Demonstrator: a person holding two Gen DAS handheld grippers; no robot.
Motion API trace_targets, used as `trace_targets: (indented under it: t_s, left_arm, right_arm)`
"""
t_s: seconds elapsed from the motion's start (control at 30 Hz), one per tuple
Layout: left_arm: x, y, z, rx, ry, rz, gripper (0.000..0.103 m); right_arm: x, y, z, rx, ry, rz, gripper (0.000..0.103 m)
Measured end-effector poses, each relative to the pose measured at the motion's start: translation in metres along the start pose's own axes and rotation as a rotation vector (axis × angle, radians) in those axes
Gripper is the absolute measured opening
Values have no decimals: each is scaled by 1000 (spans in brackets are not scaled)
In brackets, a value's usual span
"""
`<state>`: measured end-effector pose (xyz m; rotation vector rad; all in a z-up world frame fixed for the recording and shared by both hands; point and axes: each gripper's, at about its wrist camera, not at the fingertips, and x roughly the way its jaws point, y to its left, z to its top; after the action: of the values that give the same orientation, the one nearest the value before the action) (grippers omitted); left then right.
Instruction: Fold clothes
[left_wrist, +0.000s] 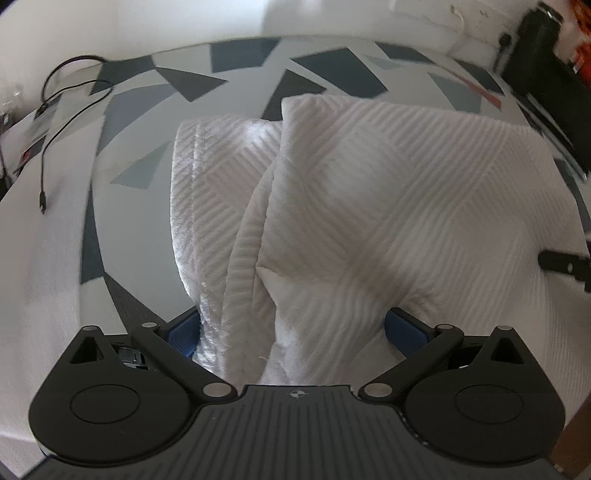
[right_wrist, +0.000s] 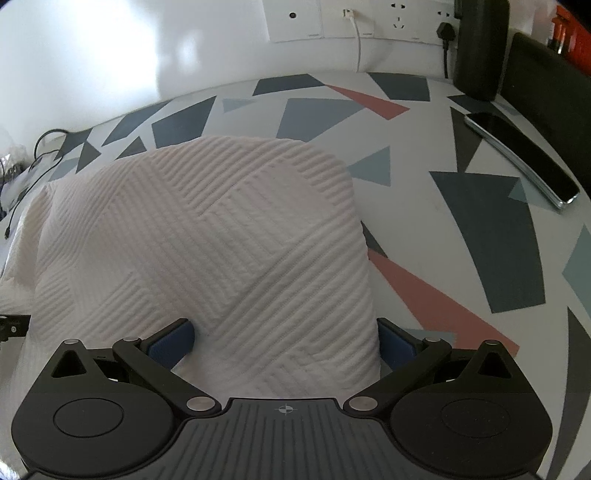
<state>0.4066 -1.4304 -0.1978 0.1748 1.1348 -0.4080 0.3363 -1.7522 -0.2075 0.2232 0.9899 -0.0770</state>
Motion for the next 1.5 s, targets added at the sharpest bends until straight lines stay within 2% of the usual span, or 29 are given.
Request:
trace_targets:
  t_s: [0.27,0.5,0.7,0.9,1.0,1.2,1.27,1.3,1.37,1.4,1.43,1.5]
  left_arm:
    - [-5,24,-5,-8,-1,-8,103]
    - [-2,15,-3,-7,-12,20,103]
    - [-3,15,-6,-1,-40,14,103]
    - [-4,15,-8,20,-68,5,103]
    - [-4,13,-4,18,-54,-14,103]
    - [-6,-4,-6,11,-74,-81,101]
    - [-7,-6,-6,-15,-81,-106,100]
    - [-7,-8,-6,-25,-84,-112,100]
    - [-8,-12,-7,-35,-90,-115,94]
    - [-9,-14,-7,-39,-93,-121,92]
    - [-11,-15,-7,-40,-96,-132,85]
    - [-13,-16,-7,-42,-98,-148,76]
  right_arm:
    - [-7,-17,-5,32,-3,20,102]
    - [-3,-7,-6,-8,-22,-9,102]
    - [-1,-7,-5,-1,-46,4,102]
    - [-1,2,-6,-15,-33,28,102]
    - [-1,8,-7,-25,-27,43,102]
    - [-1,21,-7,-34,-15,74,102]
    - [-1,26,-7,-35,-16,78,98]
    - [-2,28,-7,-33,-20,82,93]
    - [-5,29,-7,-19,-27,101,78]
    - [-6,28,-6,0,-28,123,63]
    - [-7,28,-5,19,-24,144,51]
    - [-7,28,-4,34,-17,165,50]
